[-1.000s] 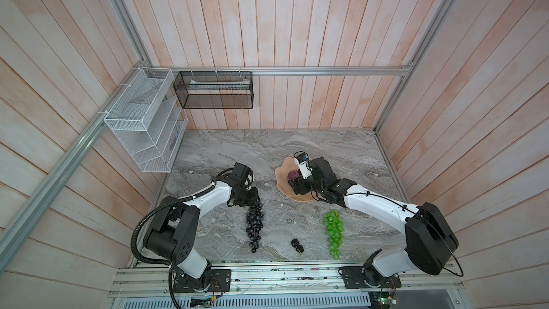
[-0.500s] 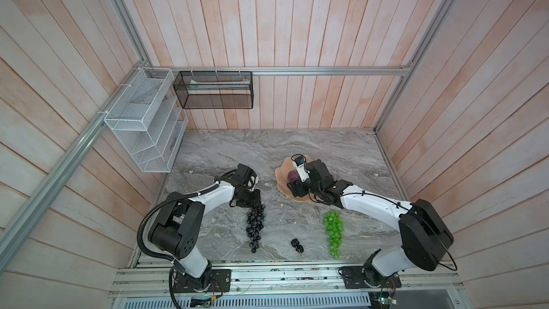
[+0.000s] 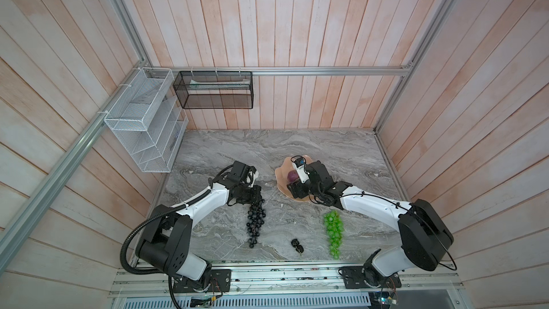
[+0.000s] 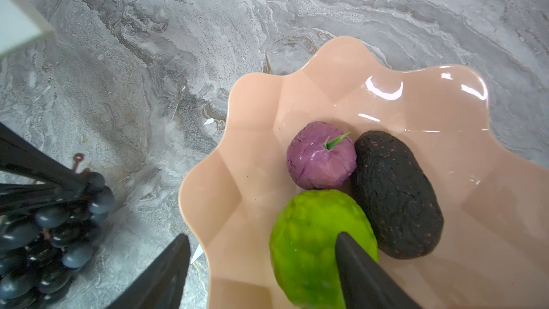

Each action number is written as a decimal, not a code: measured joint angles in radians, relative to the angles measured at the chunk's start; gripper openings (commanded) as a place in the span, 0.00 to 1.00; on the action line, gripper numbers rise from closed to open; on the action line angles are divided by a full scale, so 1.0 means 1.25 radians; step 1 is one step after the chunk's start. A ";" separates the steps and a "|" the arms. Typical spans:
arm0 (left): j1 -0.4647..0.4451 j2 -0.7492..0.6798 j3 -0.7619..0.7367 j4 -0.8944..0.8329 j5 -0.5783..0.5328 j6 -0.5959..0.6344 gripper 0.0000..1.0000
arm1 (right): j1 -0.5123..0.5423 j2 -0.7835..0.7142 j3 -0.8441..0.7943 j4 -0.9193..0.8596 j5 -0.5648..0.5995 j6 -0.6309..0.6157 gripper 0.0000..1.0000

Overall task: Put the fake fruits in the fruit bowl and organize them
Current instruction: 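Lift the dark grape bunch with the left gripper and carry it over the bowl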

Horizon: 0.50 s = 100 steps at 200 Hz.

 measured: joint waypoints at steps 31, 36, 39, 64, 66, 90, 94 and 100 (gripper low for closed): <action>0.000 -0.048 0.000 -0.007 0.012 -0.009 0.00 | 0.005 0.000 0.000 0.000 0.005 0.000 0.78; 0.000 -0.054 0.000 -0.011 0.013 -0.012 0.00 | 0.005 0.000 0.000 0.000 0.005 0.000 0.78; 0.000 -0.058 0.000 -0.013 0.015 -0.013 0.00 | 0.006 0.000 0.000 0.000 0.006 0.000 0.78; 0.000 -0.099 0.001 -0.040 0.029 -0.024 0.00 | 0.010 -0.010 0.000 -0.001 0.008 0.002 0.78; 0.000 -0.102 0.001 -0.043 0.030 -0.026 0.00 | 0.010 -0.011 0.000 -0.001 0.008 0.002 0.78; -0.001 -0.142 0.032 -0.087 0.049 -0.037 0.00 | 0.010 -0.047 0.000 -0.001 0.011 0.003 0.78; -0.001 -0.146 0.042 -0.096 0.052 -0.039 0.00 | 0.010 -0.054 -0.001 0.000 0.014 0.003 0.78; -0.003 -0.152 0.061 -0.107 0.054 -0.043 0.00 | 0.010 -0.066 -0.003 0.001 0.019 0.004 0.78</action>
